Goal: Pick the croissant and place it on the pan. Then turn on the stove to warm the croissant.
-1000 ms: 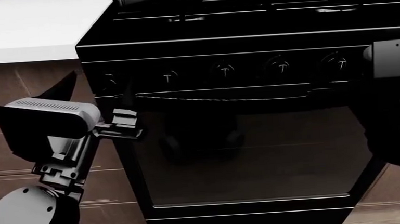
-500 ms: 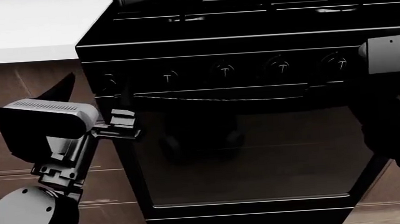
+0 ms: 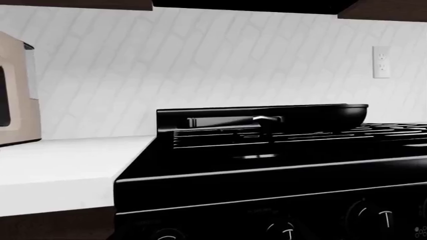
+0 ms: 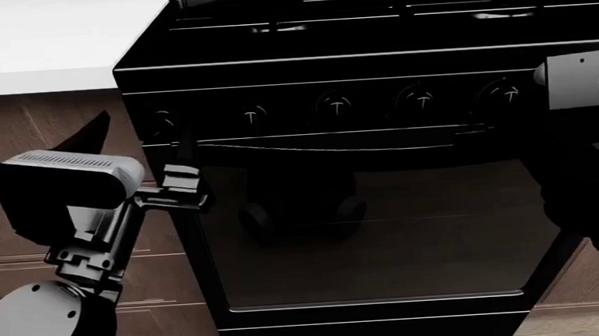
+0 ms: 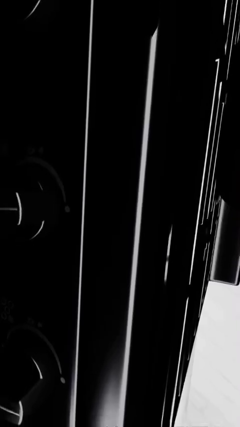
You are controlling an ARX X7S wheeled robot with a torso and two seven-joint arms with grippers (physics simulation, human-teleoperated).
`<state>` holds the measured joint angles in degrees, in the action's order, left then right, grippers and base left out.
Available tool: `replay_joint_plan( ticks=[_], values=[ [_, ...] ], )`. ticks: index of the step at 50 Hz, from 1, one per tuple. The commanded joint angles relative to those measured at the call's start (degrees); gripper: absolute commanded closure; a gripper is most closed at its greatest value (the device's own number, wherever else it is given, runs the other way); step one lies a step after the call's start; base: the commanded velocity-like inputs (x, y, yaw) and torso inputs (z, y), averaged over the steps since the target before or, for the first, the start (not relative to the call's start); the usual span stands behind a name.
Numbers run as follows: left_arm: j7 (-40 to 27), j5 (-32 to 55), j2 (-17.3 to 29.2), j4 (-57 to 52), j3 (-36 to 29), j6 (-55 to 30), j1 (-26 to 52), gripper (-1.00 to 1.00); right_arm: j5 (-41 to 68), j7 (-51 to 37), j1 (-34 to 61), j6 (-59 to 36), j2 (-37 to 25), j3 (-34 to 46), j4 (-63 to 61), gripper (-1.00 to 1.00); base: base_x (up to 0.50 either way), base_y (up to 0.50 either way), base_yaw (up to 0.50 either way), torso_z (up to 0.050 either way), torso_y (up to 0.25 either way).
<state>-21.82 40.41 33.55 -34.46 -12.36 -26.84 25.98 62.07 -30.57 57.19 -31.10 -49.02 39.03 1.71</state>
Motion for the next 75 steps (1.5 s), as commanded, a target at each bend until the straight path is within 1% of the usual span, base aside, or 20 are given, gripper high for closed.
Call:
replay_joint_plan(
  ticks=[1, 9, 15, 22, 41, 61, 75],
  values=[
    [-0.1, 0.1, 0.1, 0.0, 0.2, 0.2, -0.3, -1.0, -0.5, 0.7, 0.6, -0.6, 0.4, 0.3, -0.6, 1.0, 0.0, 0.0, 0.0, 0.0, 0.0],
    [-0.1, 0.2, 0.2, 0.1, 0.2, 0.4, -0.4, -1.0, -3.0, 1.2, 1.8, -1.6, -0.2, 2.0, -1.8, 1.0, 0.0, 0.0, 0.0, 0.0, 0.0],
    [-0.1, 0.2, 0.2, 0.1, 0.3, 0.6, -0.5, -1.0, -9.5, 1.4, 3.7, -2.9, -1.3, 5.8, -4.8, 1.0, 0.0, 0.0, 0.0, 0.0, 0.0],
    [0.0, 0.1, 0.2, 0.3, 0.3, 0.9, -0.7, -1.0, -13.2, 1.5, 5.2, -4.1, -1.9, 7.9, -6.5, 1.0, 0.0, 0.0, 0.0, 0.0, 0.004],
    [0.0, 0.4, 0.4, 0.3, 0.3, 1.0, -0.7, -1.0, -17.2, 2.6, 9.0, -7.2, -2.8, 10.4, -8.7, 1.0, 0.0, 0.0, 0.0, 0.0, 0.003],
    [-0.2, 0.6, 0.5, 0.0, 0.1, 1.0, -0.7, -1.0, -24.7, 4.2, 11.7, -9.0, -3.8, 15.1, -10.3, 1.0, 0.0, 0.0, 0.0, 0.001, 0.004],
    [-0.2, 0.7, 0.7, 0.0, 0.1, 1.1, -0.5, -1.0, -25.8, 4.4, 12.5, -9.7, -3.8, 15.6, -10.9, 1.0, 0.0, 0.0, 0.0, 0.001, 0.004]
  ],
)
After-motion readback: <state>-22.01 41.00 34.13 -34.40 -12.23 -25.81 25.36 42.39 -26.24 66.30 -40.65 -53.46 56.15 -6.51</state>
